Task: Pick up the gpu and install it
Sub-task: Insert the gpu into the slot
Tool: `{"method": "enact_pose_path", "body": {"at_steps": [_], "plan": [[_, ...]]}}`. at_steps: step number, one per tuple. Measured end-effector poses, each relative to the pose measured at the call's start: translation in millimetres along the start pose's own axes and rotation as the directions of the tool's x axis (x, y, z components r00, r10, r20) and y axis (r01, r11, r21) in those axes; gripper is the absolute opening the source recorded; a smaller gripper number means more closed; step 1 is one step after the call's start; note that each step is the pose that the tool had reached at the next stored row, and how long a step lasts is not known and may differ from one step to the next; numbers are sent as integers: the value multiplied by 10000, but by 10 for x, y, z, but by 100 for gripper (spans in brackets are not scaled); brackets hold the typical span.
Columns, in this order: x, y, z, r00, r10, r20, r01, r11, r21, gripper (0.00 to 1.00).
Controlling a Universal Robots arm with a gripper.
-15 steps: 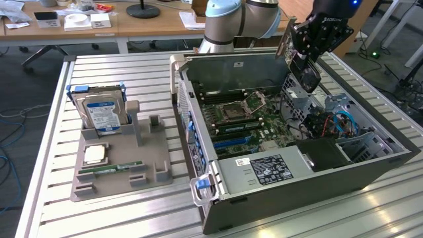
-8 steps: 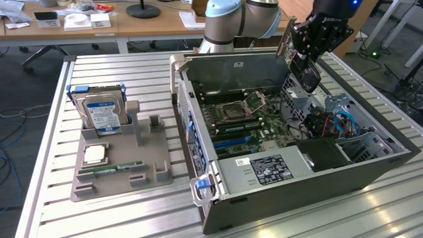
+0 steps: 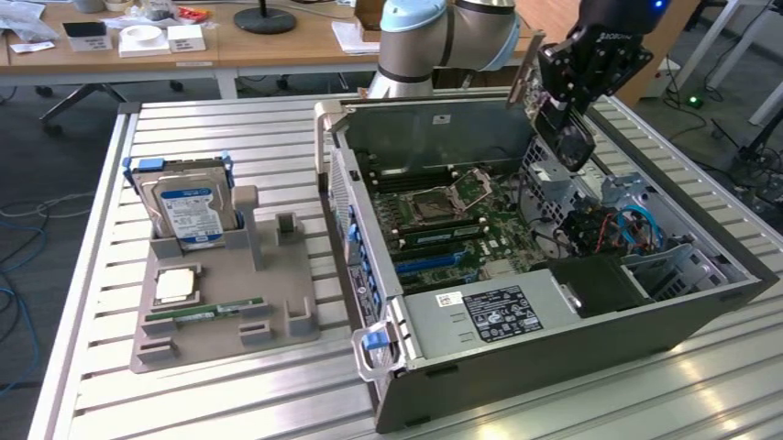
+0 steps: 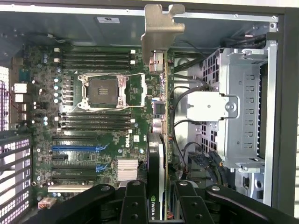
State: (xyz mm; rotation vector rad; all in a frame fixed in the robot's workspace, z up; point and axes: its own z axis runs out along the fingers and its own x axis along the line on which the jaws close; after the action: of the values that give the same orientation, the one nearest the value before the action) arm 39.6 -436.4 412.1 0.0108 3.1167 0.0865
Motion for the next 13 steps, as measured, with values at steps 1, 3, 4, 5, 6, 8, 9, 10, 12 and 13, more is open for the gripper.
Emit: {"method": "enact_pose_path", "body": {"at_steps": [1,3,4,5,6,8,9,10,12,13], "plan": [[1,0,0,9999,-100,-6,100,9999,-2,27],[4,0,1,9995,-318,-18,318,9995,-8,27],[4,0,1,9991,-434,-24,434,9991,-11,27],[5,0,1,9985,-552,-31,552,9985,-14,27],[5,0,1,9978,-669,-37,669,9978,-17,27],[4,0,2,9958,-913,-50,913,9958,-24,27],[4,0,2,9947,-1031,-56,1031,9947,-28,27],[5,0,2,9933,-1150,-62,1150,9934,-30,27],[4,0,2,9903,-1388,-75,1388,9903,-38,27],[5,0,3,9885,-1509,-81,1509,9885,-43,27]]}}
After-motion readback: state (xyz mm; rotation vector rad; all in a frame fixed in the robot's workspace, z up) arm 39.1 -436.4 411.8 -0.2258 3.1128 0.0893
